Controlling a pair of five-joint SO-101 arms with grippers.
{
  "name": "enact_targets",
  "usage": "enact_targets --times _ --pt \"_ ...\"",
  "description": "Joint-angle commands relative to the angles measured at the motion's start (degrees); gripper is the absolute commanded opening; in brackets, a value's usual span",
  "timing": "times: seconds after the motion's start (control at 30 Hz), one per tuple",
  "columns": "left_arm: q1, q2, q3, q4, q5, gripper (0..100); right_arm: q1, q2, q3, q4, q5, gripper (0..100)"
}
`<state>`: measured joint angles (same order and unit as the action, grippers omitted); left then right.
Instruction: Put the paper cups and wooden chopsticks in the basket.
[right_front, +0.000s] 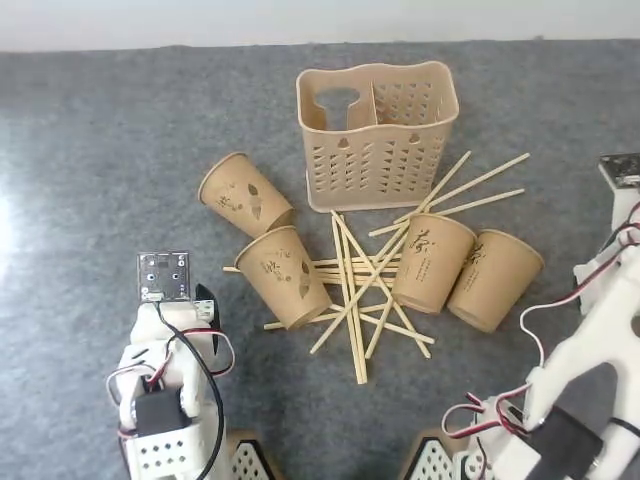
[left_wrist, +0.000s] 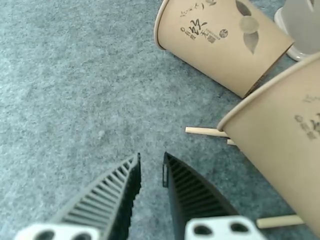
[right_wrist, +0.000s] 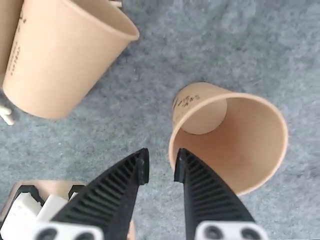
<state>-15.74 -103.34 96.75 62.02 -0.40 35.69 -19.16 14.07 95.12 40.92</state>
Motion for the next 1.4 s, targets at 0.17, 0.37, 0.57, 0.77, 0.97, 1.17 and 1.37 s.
enact_targets --times 0.17,0.37,0.57,0.77,0.97,1.17,1.37 --pt "-0.3 -0.9 -0.2 0.4 -0.5 7 4.4 6.4 1.4 -7.3 0.4 11.0" --pt "-0.1 -0.9 -0.2 0.4 -0.5 7 5.0 12.8 1.6 -7.3 0.4 11.0" --pt "-0.2 -0.9 -0.2 0.4 -0.5 7 5.0 13.8 1.3 -7.5 0.4 7.7" --pt "-0.1 -0.9 -0.2 0.4 -0.5 7 4.2 13.8 1.2 -7.8 0.2 2.3" --pt "0.0 -0.9 -0.2 0.4 -0.5 7 3.4 11.3 -3.3 -5.1 0.1 0.7" --pt "0.0 -0.9 -0.2 0.4 -0.5 7 1.8 6.5 -12.9 0.6 0.0 0.7" --pt "0.0 -0.9 -0.2 0.5 -0.5 7 -2.6 3.5 -22.0 1.9 -5.4 0.7"
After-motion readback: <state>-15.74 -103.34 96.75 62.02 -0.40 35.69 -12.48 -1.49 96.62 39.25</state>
